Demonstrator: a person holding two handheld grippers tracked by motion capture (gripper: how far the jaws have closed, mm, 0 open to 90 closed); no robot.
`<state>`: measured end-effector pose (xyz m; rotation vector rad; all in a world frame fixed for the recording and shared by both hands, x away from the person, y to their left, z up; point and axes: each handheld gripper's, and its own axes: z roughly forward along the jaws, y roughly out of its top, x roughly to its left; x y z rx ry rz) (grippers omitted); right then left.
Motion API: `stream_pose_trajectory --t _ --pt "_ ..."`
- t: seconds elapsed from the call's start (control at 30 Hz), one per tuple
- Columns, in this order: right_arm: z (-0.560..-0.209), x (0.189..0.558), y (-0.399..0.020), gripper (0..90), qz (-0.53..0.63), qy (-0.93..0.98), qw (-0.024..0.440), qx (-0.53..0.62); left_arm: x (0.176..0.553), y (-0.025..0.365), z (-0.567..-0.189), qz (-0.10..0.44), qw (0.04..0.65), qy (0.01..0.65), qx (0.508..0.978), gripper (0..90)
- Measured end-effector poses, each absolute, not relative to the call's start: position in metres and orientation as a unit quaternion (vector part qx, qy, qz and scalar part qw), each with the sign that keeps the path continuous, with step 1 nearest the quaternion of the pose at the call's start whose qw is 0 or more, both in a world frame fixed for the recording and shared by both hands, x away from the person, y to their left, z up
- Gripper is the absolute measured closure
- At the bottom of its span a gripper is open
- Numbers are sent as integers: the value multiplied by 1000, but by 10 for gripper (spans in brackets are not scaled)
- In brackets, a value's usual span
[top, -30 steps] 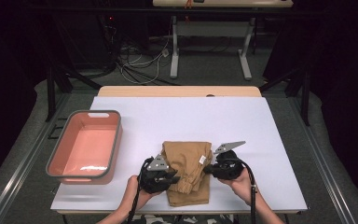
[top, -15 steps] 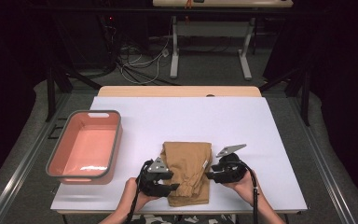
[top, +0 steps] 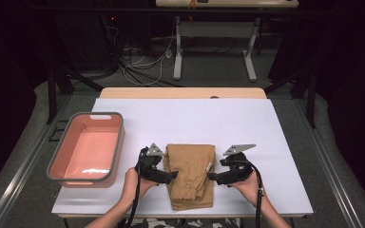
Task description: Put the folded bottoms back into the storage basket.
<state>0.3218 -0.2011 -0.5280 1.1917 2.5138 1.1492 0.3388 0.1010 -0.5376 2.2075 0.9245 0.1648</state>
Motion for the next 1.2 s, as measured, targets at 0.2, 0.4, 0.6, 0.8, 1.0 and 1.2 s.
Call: stream_pose_trajectory --t 0.2,0.4,0.6,0.8,1.0,1.2 --pt "-531 323 -198 172 370 839 76 392 343 92 -550 47 334 361 869 127" --pt "-532 324 -196 168 366 841 81 391 341 85 -554 48 333 360 870 177" --pt "-533 325 -196 159 366 840 78 393 336 81 -555 61 348 349 868 342" --pt "-534 326 -198 158 368 837 82 397 334 78 -556 69 355 341 868 502" --pt "-536 327 -200 154 367 837 93 395 333 77 -558 54 373 338 863 675" --pt "-535 327 -201 154 366 837 94 395 335 78 -560 35 389 336 857 782"
